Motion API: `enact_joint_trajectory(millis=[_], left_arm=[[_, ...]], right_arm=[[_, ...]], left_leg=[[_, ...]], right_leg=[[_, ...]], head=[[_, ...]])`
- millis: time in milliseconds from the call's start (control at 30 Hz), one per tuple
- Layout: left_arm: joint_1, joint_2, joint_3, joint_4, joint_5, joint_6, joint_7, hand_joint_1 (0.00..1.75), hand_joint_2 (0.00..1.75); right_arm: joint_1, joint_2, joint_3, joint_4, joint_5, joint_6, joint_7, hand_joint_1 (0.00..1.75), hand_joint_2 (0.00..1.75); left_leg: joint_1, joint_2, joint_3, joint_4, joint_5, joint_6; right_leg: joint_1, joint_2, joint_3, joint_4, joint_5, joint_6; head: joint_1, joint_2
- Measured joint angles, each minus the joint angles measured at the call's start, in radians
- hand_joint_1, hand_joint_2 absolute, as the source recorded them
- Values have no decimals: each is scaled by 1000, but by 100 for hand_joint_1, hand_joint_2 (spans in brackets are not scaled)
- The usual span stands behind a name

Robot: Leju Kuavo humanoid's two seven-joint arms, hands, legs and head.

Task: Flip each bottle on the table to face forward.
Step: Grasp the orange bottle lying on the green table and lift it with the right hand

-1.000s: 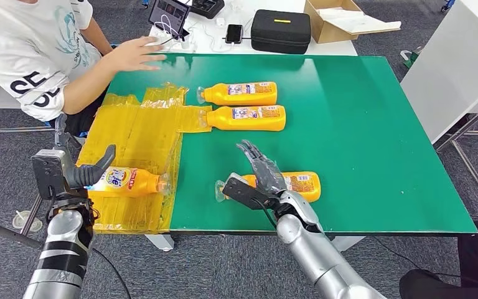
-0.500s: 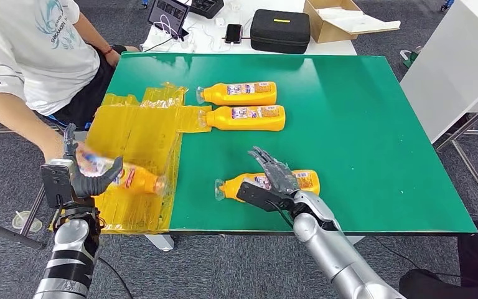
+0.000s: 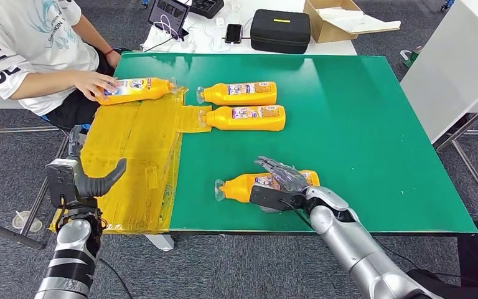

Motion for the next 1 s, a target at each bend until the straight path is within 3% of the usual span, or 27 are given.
enact_joint_trajectory(millis=[333,733,1000], left_arm=[[-8,-8,-1,36,8,-13,0,0,175],[-13,-15,-1,56,15,-21,0,0,175],[-26,-25,-3,83,21,-35,0,0,175]], right_arm=[[-78,-94,59,0,-12,79,30,0,175],[-104,-129,105,0,-19,108,42,0,175],[-142,-139,189,36,-28,164,49,0,175]], left_leg=[[0,0,0,0,0,0],[0,0,0,0,0,0],[0,0,0,0,0,0]], right_leg=[[0,0,0,0,0,0],[0,0,0,0,0,0],[0,0,0,0,0,0]], head=[[0,0],[0,0],[0,0]])
